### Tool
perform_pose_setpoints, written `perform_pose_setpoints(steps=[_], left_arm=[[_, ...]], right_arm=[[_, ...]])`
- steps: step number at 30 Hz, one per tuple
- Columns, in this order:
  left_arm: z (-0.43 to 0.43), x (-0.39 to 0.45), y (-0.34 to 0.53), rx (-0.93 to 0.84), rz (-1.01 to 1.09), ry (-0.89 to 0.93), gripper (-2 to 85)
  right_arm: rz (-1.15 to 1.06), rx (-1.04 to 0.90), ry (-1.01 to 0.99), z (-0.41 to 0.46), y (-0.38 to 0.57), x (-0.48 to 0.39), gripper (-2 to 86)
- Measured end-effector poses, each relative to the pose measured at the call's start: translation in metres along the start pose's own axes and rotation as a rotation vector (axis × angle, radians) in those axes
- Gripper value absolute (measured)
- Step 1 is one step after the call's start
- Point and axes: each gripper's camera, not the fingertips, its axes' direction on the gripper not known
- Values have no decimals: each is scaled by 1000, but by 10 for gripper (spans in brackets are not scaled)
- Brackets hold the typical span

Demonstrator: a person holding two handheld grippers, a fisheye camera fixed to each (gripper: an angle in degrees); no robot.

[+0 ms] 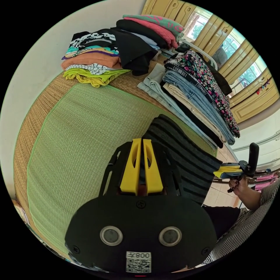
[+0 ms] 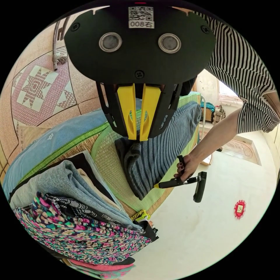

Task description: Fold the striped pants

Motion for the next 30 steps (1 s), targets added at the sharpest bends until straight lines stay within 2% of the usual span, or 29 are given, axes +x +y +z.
perform_pose_setpoints(steps=[9, 14, 18, 22, 24, 26, 30], left_arm=[[-27, 15, 0, 29, -13, -9, 22], [-88, 28, 17, 205, -95, 78, 21], [-106, 63, 30, 171, -10, 139, 13], [-96, 96, 28, -4, 44, 86, 5], [-108, 104, 28, 38, 39, 63, 3], [-131, 112, 23, 5, 40, 42, 2], [-189, 118, 41, 69, -8, 99, 1]], right_arm=[[46, -12, -63, -3, 2, 6, 16], [41, 7, -64, -24, 5, -3, 10], [-78, 33, 84, -51, 0, -38, 3], [-251, -1, 185, -41, -18, -81, 1], [-337, -77, 330, -12, -26, -99, 1], [-397, -159, 436, 12, -27, -106, 1], [-540, -139, 573, 16, -17, -130, 1]])
